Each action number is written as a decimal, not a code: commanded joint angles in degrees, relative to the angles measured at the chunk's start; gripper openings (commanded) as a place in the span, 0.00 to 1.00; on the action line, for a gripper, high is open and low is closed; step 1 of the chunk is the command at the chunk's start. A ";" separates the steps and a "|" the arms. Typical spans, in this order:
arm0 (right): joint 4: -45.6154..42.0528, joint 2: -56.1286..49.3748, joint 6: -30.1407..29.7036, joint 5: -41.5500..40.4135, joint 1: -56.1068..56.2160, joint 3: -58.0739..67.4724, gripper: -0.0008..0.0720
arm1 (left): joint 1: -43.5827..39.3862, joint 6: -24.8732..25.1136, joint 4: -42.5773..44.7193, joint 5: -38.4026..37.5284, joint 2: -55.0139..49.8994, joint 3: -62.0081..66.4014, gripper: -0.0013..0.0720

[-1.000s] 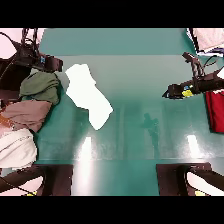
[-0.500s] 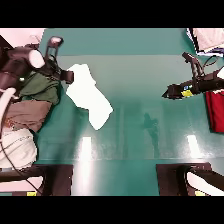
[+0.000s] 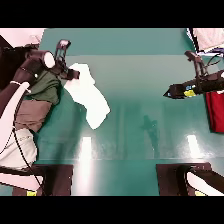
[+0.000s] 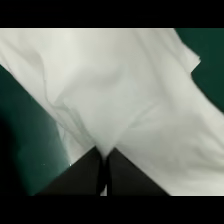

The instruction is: Fold the shirts.

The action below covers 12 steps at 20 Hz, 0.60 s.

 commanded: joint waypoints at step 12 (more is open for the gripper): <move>-0.02 20.81 5.11 -18.47 -8.31 3.85 0.03 | -10.54 30.16 -61.81 4.59 15.91 31.15 0.05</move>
